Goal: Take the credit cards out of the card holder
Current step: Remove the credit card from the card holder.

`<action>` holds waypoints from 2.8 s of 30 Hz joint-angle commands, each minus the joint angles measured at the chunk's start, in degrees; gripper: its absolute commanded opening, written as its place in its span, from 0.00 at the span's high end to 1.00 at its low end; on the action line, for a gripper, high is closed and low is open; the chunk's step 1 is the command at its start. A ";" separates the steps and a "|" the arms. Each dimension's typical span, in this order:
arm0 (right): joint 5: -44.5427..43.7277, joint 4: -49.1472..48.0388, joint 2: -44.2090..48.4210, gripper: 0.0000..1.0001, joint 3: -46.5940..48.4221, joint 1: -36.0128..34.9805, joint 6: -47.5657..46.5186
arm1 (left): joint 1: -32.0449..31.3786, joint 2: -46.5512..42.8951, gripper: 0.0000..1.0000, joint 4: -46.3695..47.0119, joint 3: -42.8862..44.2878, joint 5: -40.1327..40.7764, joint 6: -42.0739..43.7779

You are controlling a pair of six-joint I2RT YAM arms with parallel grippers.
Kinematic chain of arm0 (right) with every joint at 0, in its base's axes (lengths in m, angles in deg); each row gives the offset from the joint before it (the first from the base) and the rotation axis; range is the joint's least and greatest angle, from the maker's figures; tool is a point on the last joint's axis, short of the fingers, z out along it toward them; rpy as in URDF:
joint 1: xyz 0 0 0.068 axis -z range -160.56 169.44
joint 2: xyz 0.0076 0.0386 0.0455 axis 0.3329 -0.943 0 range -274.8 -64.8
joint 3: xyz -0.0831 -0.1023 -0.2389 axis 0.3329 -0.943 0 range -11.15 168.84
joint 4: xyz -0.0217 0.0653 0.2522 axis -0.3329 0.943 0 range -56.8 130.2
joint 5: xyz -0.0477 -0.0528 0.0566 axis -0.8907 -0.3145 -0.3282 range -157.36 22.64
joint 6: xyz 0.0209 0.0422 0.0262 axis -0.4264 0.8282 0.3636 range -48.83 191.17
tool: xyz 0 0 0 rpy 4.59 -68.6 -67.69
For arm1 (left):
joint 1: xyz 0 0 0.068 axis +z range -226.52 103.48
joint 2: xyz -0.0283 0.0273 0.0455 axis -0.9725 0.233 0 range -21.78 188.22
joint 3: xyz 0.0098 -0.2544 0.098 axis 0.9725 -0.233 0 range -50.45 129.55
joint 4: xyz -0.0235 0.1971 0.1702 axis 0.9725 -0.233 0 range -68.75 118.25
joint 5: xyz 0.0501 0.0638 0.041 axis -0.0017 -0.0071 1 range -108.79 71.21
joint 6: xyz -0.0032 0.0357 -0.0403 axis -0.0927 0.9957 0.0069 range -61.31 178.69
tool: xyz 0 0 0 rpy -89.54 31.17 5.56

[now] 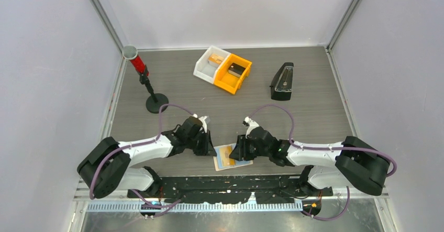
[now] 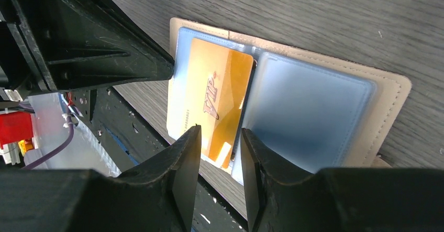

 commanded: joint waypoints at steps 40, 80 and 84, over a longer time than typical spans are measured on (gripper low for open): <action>-3.96 -1.52 4.39 0.95 -1.70 0.79 2.04 | -0.33 3.10 0.95 4.49 -1.08 2.97 -0.76; -5.25 -10.48 43.23 0.95 -12.05 3.73 13.71 | -1.30 -22.43 0.37 10.67 0.85 -5.85 -10.32; -4.50 -13.18 43.77 0.95 -11.91 3.73 12.96 | -1.30 -22.41 0.36 13.11 0.50 -6.09 -11.01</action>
